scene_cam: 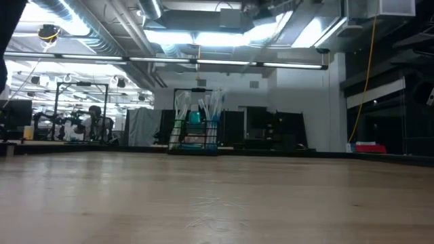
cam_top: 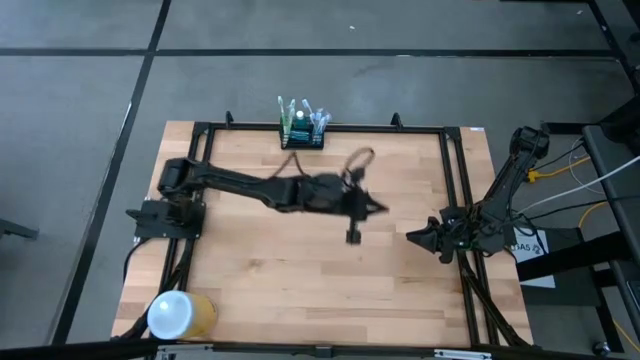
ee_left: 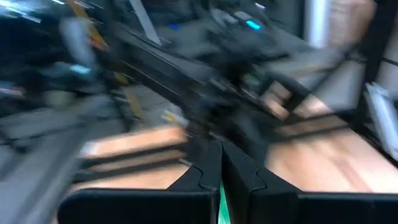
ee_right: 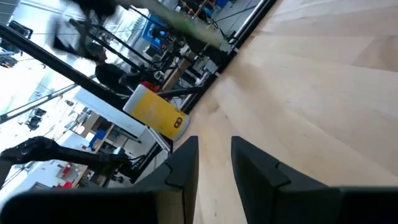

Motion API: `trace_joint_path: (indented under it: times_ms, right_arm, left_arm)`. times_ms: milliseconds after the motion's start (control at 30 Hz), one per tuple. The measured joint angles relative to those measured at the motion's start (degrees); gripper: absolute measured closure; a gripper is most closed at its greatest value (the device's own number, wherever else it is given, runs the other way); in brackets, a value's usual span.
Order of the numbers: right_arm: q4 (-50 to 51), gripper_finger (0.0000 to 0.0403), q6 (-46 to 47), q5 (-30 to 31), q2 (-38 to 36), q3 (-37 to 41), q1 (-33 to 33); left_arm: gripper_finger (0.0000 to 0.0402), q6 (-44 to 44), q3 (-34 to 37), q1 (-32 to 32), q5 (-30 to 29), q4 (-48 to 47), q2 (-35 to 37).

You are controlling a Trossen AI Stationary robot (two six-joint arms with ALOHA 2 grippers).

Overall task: Pick & Place toothbrushing station
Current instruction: Put the green toothbrush into the wire organizer

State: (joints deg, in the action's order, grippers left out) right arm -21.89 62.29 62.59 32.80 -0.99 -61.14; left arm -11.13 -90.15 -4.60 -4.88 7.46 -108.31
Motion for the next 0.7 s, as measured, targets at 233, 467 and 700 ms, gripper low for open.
trace_joint_path:
  times_ms: [233,467,700]
  right_arm:
    - [0.0,0.0305,0.7,-0.5,1.9,0.0,0.0]
    - [-0.4,0.0305,1.6,-0.7,3.4,0.0,-0.1]
    - [-0.4,0.0305,3.3,-1.9,3.7,0.0,-0.1]
  left_arm:
    - [0.0400,-2.9,5.0,3.4,-15.8,1.8,11.0]
    - [0.0400,-2.0,24.1,7.8,-22.7,23.0,22.3]
    - [0.0400,-9.3,40.1,11.4,-34.7,48.8,26.4]
